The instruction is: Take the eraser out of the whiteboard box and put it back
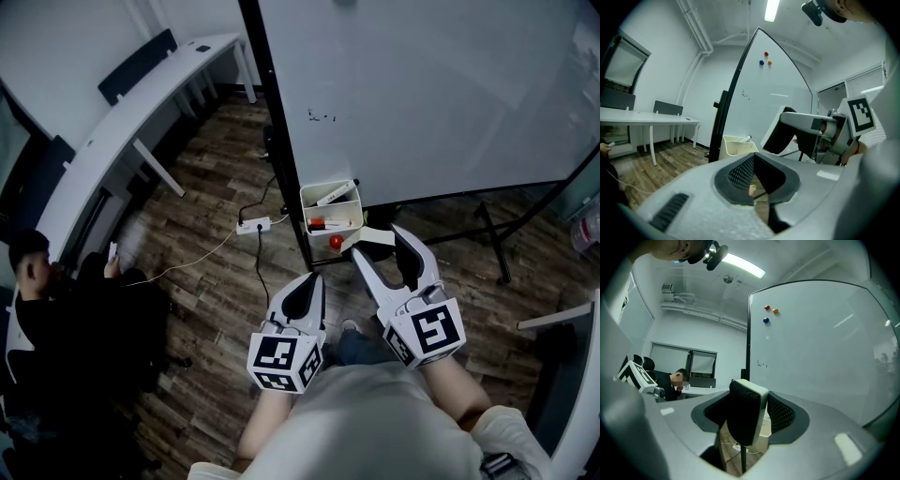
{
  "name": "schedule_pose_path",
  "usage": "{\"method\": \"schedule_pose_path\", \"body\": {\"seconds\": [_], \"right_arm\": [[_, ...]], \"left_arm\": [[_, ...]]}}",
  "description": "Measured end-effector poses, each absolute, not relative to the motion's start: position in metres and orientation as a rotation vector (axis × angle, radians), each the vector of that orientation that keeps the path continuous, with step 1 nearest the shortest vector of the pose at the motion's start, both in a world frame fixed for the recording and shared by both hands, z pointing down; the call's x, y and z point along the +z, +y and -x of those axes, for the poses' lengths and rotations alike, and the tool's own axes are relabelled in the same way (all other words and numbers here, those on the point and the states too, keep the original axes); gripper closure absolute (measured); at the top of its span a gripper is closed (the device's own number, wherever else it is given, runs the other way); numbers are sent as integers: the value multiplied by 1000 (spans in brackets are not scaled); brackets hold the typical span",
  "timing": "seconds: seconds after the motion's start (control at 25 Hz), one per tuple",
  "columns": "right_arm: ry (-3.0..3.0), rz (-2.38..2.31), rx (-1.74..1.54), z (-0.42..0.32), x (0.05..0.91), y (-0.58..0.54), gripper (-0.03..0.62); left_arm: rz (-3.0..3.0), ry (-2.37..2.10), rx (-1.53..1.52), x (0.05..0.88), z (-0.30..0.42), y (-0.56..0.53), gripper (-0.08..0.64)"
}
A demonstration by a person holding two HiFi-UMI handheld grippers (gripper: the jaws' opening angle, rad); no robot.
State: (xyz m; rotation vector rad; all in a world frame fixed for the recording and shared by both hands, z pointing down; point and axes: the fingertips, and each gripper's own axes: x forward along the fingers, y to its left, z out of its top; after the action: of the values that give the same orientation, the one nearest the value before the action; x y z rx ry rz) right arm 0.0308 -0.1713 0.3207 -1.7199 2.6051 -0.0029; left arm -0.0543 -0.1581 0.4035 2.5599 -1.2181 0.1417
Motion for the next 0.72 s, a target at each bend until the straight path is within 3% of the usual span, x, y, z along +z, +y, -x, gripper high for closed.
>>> {"method": "schedule_pose_path", "body": {"seconds": [0.72], "right_arm": [[2603,1728,-16,-38,324,-177,344]], "left_arm": [[-2568,-1205,148,403,47,-161,555]]}}
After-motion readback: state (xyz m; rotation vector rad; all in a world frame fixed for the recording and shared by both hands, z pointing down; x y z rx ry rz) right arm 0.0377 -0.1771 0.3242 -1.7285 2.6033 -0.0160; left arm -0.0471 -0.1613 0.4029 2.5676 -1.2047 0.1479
